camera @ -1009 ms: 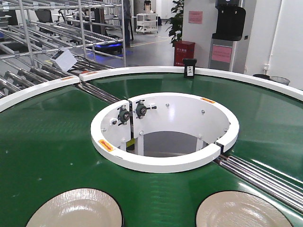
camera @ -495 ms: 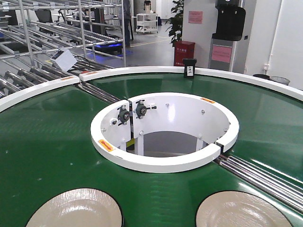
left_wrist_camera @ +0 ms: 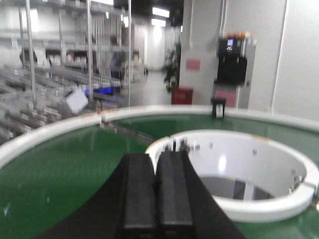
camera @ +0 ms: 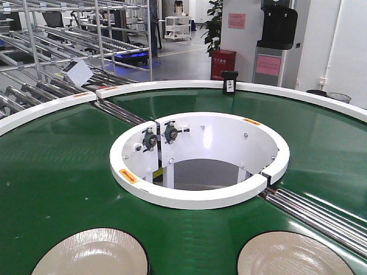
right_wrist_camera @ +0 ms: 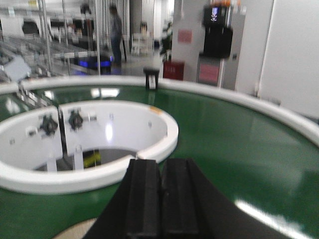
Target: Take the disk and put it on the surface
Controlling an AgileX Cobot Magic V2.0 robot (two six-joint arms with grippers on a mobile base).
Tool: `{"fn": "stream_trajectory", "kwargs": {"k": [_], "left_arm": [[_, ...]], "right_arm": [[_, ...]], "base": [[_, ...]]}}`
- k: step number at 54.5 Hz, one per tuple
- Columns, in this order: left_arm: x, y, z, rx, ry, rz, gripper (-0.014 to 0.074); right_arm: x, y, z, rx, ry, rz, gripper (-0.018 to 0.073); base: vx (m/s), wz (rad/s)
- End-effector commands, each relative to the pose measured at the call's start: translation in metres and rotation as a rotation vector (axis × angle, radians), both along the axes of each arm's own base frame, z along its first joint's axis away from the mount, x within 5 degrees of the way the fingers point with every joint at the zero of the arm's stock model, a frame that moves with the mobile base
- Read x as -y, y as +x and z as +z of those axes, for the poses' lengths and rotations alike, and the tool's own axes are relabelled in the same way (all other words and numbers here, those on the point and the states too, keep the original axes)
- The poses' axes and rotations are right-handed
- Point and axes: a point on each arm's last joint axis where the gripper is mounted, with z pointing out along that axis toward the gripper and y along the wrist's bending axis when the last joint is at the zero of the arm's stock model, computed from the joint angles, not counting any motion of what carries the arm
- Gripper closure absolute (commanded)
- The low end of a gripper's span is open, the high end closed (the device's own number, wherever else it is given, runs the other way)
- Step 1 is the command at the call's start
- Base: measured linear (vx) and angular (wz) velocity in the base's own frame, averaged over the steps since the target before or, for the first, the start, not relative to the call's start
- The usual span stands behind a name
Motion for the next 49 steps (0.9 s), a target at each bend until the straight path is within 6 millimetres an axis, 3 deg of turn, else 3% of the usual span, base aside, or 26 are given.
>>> {"fn": "stream_trajectory", "kwargs": {"k": [1,9,16,22,28,38,49], "left_arm": [[0.000,0.008,0.009,0.020,-0.001,0.003,0.0583],[0.001,0.019,0.000,-0.078,0.004,-0.003,0.0499],[0.001,0.025,-0.006,-0.142,0.008,-0.007,0.0355],[0.002,0.028,-0.010,-0.184,0.010,-0.009,0.0200],[0.002,0.028,-0.011,-0.201,0.011,-0.011,0.0105],[0.002,0.028,-0.011,-0.202,0.011,-0.011,0.0074],[0.002,0.028,-0.011,-0.201,0.007,-0.011,0.0074]], "right_arm": [[0.000,0.012,0.011,0.048,-0.013,0.003,0.0557],[0.000,0.024,0.004,-0.005,-0.013,0.004,0.0523],[0.000,0.027,0.002,-0.023,-0.012,0.003,0.0458],[0.000,0.028,0.001,-0.038,-0.012,0.002,0.0363],[0.000,0.027,-0.002,-0.066,-0.011,-0.002,0.0247],[0.001,0.027,-0.005,-0.106,-0.010,-0.006,0.0091],[0.001,0.027,-0.007,-0.125,-0.009,-0.009,0.0068]], "base": [[0.00,0.00],[0.00,0.00],[0.00,0.00],[0.00,0.00],[0.00,0.00],[0.00,0.00],[0.00,0.00]]}}
